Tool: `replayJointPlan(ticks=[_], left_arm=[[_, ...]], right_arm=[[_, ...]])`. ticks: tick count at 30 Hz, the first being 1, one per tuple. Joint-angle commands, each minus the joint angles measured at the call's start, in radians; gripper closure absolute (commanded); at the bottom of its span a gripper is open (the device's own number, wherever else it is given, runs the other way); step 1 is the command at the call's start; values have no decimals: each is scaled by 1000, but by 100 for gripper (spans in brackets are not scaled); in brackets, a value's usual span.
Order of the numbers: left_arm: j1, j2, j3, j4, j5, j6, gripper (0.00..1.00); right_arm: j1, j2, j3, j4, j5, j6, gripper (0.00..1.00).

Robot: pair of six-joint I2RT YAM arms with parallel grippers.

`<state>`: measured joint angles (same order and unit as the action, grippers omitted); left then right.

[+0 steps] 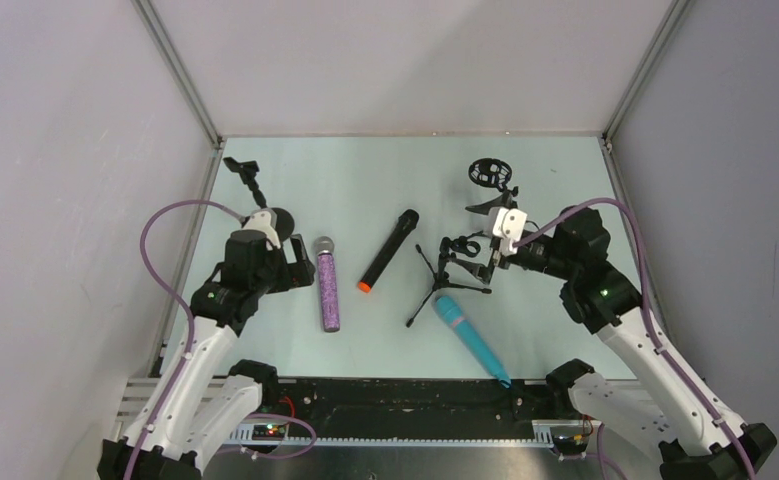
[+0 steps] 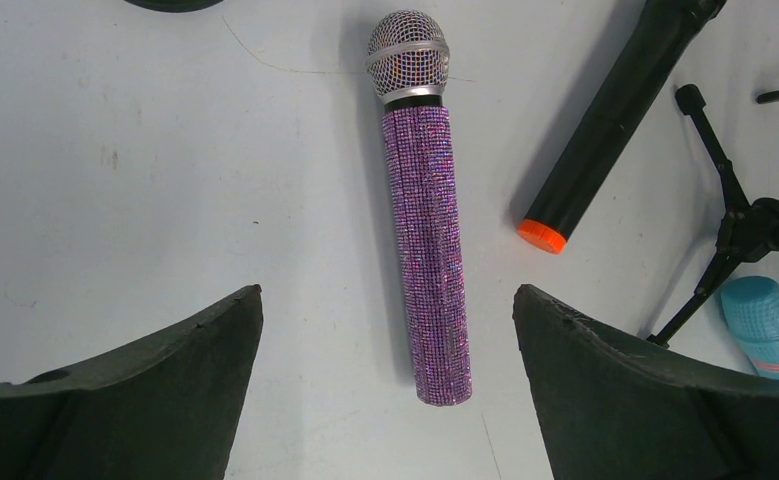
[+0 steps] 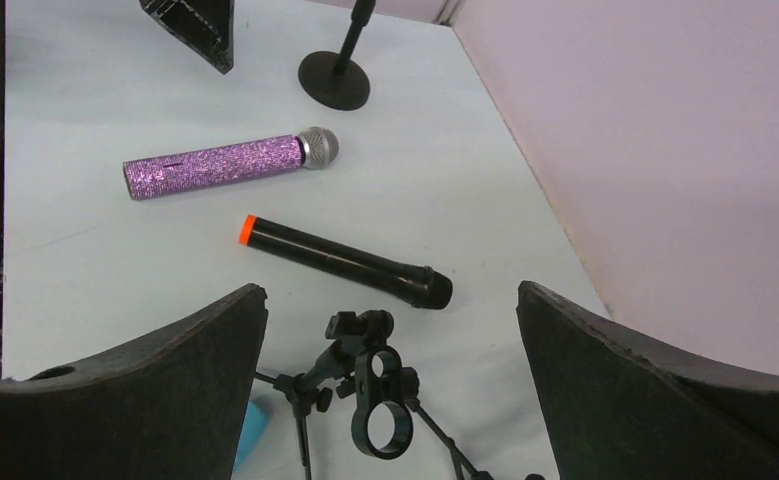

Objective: Attach the microphones to the stand

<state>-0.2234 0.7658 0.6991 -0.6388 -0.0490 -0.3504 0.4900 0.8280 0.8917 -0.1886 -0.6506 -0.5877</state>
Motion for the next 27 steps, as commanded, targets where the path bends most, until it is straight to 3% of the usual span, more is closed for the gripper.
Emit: replayJointPlan(ticks=[1,6,12,27], left_arm=[[-4,2,-6,15,-1,-13,2],[-4,9,-5,15,-2,-13,2],[-4,-4,1,4,-47,-9,2],[-5,-2,2,4,-25,-12,2]], right_arm=[[3,-29,-16,58,83,98,0],[-7,-50,-25,67,237,276,1],[-19,-80,-25,-10,551,592,1],[-34,-90,-25,-446,635,876,0]])
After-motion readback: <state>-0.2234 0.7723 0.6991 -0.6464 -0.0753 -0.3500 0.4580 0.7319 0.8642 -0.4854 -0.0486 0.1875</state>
